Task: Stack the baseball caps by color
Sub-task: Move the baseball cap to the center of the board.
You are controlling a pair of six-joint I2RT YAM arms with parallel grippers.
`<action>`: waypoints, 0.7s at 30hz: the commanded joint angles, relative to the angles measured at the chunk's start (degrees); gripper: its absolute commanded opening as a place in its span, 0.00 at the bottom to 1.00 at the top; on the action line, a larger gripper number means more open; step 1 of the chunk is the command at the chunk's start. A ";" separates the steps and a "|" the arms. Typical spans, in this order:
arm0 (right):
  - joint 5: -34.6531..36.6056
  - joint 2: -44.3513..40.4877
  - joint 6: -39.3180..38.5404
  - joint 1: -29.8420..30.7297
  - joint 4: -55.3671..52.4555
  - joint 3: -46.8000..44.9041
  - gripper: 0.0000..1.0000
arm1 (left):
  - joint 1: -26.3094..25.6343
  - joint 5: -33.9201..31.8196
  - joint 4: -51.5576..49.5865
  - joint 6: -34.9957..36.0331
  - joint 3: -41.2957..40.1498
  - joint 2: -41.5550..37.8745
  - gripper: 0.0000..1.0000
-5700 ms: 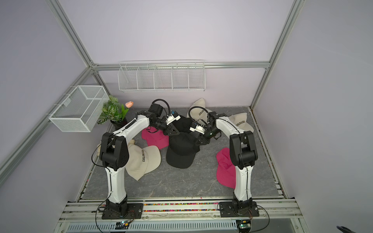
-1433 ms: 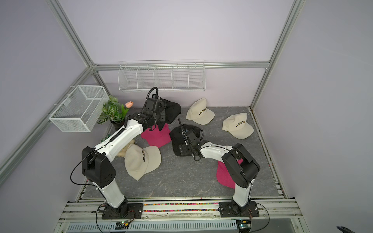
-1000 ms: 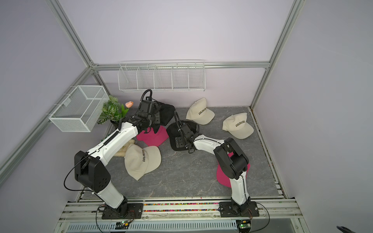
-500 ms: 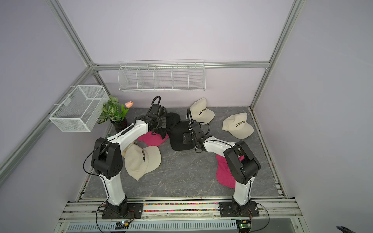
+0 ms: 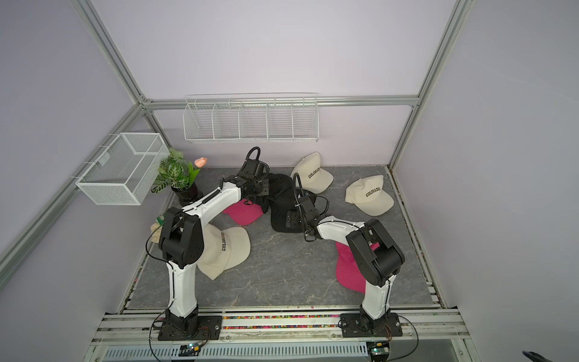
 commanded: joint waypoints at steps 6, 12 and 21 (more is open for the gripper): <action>-4.65 -9.20 -4.53 -1.96 3.09 -1.69 0.89 | 0.25 -5.40 -1.31 1.93 0.99 -8.81 0.00; -16.22 -14.59 5.61 -6.04 9.32 -2.24 0.89 | 1.10 -3.75 -1.14 2.20 0.18 -14.01 0.00; -25.57 -14.71 23.38 -7.28 28.88 -3.36 0.89 | 1.48 11.42 8.65 -1.72 -7.43 -21.79 0.00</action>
